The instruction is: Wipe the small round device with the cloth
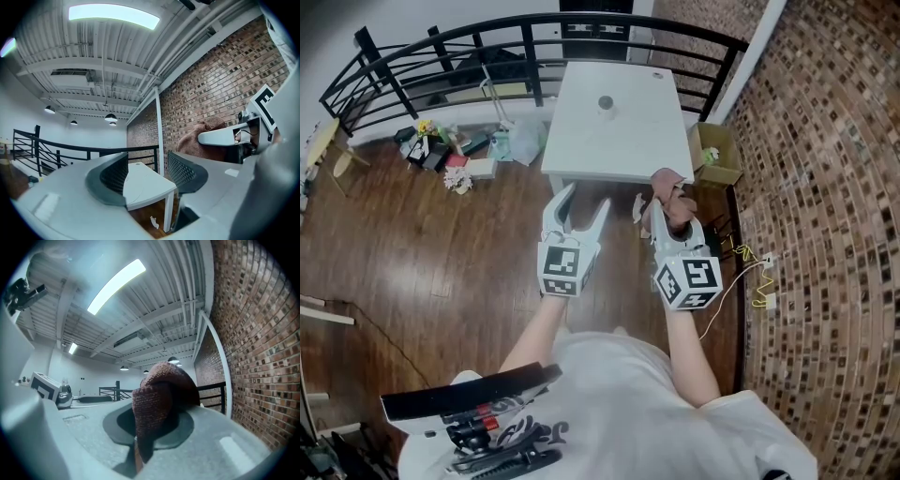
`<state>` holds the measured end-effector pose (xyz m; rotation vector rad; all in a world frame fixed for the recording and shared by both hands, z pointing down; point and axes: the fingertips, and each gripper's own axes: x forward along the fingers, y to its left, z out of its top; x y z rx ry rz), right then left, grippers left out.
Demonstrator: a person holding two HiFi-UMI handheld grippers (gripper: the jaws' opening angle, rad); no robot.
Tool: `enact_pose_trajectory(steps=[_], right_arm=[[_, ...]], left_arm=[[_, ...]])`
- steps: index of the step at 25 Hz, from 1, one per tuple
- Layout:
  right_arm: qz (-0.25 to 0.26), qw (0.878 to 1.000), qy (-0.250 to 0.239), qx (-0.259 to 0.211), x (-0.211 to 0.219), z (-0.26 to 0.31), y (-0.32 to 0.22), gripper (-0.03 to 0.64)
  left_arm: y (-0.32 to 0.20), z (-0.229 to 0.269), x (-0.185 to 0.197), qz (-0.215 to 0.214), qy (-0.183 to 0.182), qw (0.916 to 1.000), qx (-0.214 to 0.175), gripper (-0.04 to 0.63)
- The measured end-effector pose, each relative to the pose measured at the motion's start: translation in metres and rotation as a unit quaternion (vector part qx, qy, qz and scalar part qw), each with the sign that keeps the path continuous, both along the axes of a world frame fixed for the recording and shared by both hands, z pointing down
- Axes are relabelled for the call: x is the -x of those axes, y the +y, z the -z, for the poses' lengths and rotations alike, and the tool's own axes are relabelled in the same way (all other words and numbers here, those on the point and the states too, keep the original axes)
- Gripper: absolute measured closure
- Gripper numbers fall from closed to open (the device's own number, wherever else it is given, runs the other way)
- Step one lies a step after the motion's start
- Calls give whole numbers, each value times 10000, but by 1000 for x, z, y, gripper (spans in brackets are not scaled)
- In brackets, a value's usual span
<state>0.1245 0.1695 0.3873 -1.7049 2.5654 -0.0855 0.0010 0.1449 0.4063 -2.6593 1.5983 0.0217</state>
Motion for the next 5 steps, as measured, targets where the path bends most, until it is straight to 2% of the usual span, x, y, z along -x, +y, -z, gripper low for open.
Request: enact_pose_trajectory(steps=[5], right_arm=[[12, 10000, 10, -11, -8, -1, 10, 591]], left_arm=[[9, -4, -8, 3, 3, 10000, 37, 324]])
